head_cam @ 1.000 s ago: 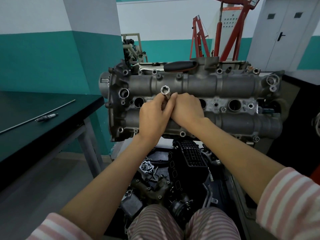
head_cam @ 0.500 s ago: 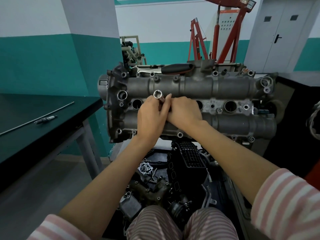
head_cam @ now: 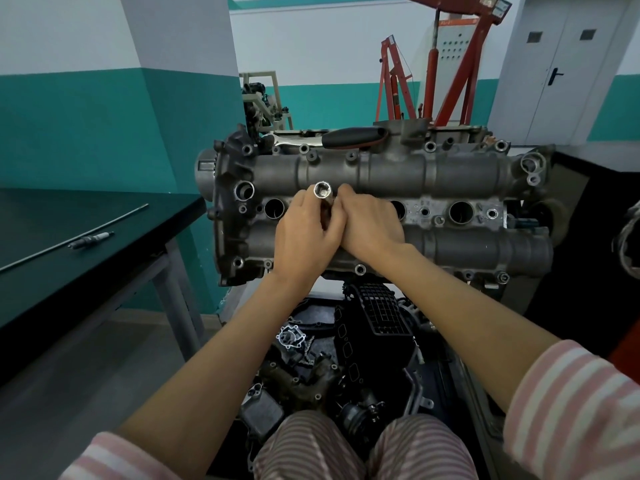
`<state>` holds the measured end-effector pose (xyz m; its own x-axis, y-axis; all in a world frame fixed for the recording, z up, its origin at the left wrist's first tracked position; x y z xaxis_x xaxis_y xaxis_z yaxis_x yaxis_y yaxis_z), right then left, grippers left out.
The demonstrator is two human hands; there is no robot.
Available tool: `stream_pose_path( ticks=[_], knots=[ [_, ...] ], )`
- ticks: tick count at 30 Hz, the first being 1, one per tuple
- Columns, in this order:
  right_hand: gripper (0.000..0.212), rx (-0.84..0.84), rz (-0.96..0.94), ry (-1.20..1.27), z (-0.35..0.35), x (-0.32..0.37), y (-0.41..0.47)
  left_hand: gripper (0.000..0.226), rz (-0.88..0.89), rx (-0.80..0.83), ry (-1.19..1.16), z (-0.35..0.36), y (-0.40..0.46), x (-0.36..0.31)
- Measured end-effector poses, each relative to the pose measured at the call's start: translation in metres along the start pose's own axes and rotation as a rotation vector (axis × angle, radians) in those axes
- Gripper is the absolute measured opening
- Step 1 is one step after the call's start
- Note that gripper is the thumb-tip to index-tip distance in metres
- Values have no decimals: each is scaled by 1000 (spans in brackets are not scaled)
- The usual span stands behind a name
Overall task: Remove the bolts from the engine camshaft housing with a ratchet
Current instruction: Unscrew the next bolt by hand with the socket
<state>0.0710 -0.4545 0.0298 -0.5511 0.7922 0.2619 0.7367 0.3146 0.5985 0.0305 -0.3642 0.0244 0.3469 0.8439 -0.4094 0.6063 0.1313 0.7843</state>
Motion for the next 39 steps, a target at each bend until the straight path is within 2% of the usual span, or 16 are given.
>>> stream_pose_path(
  ticks=[4, 6, 9, 14, 18, 22, 25, 28, 33, 39],
  knots=[
    [23, -27, -50, -43, 0, 4, -1, 43, -44, 22, 1, 0, 7, -1],
    [22, -20, -34, -36, 0, 3, 0, 46, -43, 21, -5, -1, 7, -3],
    [20, -4, -34, -56, 1, 2, -1, 42, -18, 11, -9, 0, 4, -1],
    [15, 16, 2, -15, 3, 0, 0, 20, -1, -9, -38, 1, 0, 2],
    [19, -22, -31, -8, 1, 2, -1, 30, -23, 13, -47, 4, 2, 6],
    [25, -41, -48, -46, -1, 3, -2, 42, -15, -39, -83, -1, 2, 2],
    [24, -32, -38, -74, 0, 3, -2, 36, 13, -39, -75, -2, -1, 0],
    [11, -2, -9, -43, 1, 1, -1, 25, 6, -25, -59, -1, -1, 0],
    [16, 9, 8, 7, 1, 0, -1, 20, -8, 10, -58, 1, -1, 2],
    [21, -14, -14, -32, 1, 1, -1, 41, -27, 2, -69, 0, 2, 2]
  ],
)
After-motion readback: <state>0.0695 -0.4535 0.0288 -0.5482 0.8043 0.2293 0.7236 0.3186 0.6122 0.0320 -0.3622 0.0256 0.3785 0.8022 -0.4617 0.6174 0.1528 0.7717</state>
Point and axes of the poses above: each hand's wrist, its own y-axis towards the middle knuckle, its own z-axis out of the palm, x = y × z, the point moved 6 cm from there along y, towards the middle knuckle, and after that the axes turned 10 degrees about y, right-handed, at the moved point
